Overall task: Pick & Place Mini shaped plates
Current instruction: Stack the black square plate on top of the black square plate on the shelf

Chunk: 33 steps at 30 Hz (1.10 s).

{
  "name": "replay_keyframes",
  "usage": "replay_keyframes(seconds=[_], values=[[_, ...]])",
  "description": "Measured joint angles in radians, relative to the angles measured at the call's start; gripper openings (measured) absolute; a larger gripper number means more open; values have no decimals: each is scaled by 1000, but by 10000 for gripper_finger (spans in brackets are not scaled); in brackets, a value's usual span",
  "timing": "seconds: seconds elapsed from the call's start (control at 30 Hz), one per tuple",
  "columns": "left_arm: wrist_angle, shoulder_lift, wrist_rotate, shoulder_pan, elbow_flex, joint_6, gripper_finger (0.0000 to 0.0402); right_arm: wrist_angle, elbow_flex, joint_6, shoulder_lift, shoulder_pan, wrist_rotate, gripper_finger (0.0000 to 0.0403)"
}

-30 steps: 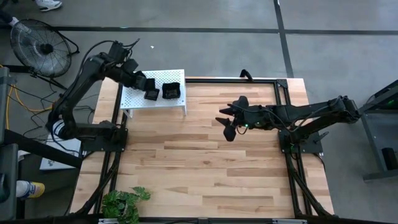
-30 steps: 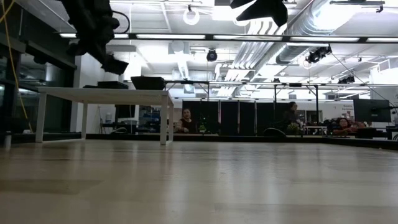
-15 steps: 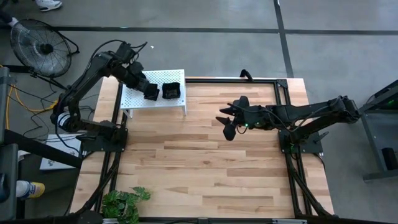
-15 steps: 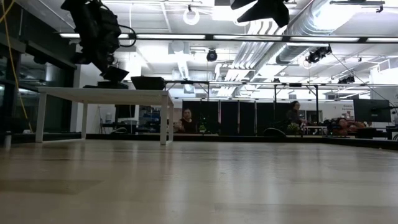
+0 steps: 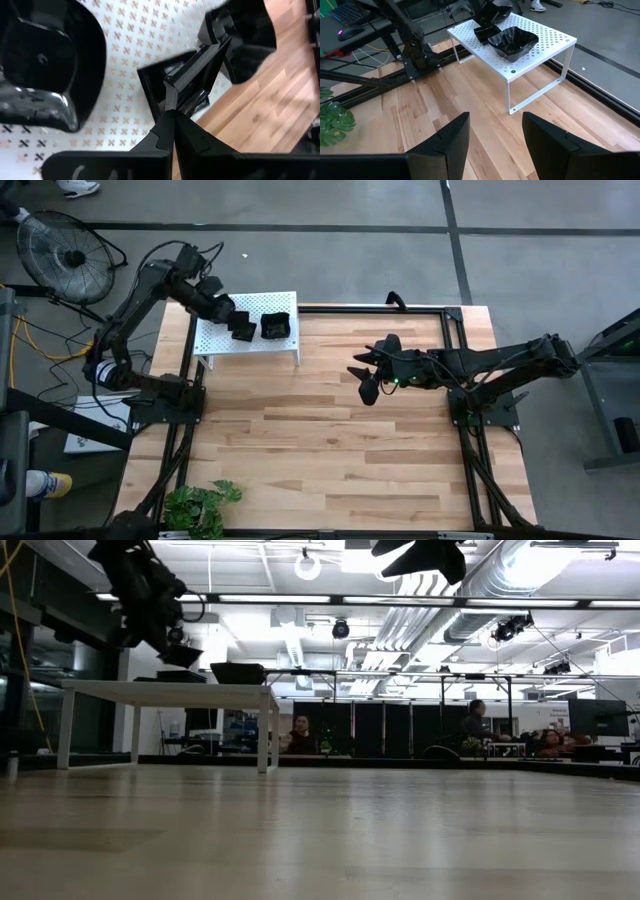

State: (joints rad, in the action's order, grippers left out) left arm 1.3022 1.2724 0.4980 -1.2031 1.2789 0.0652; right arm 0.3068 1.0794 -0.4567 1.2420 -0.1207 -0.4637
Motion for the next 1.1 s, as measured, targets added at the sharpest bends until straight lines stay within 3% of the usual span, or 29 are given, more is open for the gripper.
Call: replay_keyframes(seconds=[0.23, 1.1], values=[[93, 4, -18, -38, 0, 90, 0, 4, 0, -15, 0, 0, 0, 177], [45, 35, 0, -34, 0, 88, 0, 4, 0, -17, 1, 0, -16, 177]])
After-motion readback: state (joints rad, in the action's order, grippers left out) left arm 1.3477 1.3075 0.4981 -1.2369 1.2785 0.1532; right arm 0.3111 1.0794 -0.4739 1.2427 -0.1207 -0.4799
